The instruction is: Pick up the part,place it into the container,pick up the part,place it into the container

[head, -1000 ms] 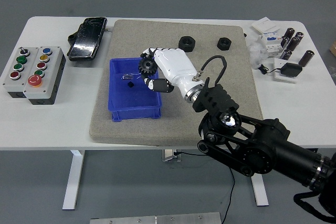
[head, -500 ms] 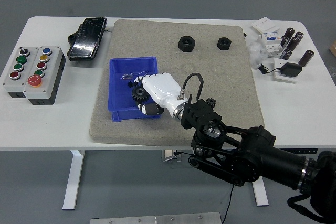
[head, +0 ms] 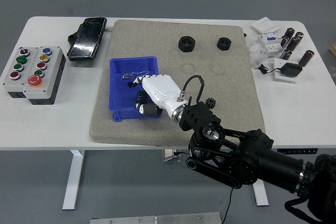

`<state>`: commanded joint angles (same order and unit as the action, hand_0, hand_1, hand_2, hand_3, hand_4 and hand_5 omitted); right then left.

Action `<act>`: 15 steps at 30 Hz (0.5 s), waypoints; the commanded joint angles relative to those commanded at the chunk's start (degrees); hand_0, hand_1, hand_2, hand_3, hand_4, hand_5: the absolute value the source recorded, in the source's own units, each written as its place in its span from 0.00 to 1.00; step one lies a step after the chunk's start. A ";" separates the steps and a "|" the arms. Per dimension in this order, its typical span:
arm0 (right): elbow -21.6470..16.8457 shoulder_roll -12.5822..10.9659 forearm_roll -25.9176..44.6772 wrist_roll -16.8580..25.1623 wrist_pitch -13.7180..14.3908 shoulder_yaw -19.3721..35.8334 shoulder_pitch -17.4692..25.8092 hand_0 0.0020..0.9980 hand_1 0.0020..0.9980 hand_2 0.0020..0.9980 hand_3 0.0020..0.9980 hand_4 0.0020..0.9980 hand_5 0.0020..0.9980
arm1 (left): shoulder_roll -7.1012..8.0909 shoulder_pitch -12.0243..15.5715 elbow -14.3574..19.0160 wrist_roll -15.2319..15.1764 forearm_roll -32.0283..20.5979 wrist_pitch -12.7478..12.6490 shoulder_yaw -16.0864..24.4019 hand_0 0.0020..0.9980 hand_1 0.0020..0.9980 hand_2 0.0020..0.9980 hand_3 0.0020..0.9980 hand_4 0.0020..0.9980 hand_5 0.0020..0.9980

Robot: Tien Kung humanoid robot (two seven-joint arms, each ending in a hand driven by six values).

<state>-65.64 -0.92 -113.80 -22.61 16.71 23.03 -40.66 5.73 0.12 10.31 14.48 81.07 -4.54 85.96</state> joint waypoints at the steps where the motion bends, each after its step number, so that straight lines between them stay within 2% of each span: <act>1: -0.14 -0.04 -0.04 0.09 0.07 0.41 0.17 0.71 0.74 0.76 0.71 0.58 0.31 | -0.02 0.00 0.00 0.00 0.03 0.01 0.01 0.66 0.63 0.58 0.62 0.71 0.37; 7: -3.54 -2.05 -2.01 0.29 1.89 7.17 3.65 0.69 0.73 0.75 0.71 0.60 0.32 | -0.21 0.17 0.00 -0.11 -0.12 -0.03 0.03 0.66 0.62 0.58 0.62 0.71 0.37; 15: -4.55 -7.78 -0.33 0.00 2.13 16.79 8.40 0.68 0.71 0.74 0.71 0.63 0.33 | -0.33 0.50 0.00 -0.13 -0.73 -0.19 -0.24 0.66 0.62 0.58 0.62 0.71 0.37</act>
<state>-70.19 -8.70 -114.12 -22.61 18.84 39.82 -32.26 5.40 0.62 10.31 14.35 80.34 -4.73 85.72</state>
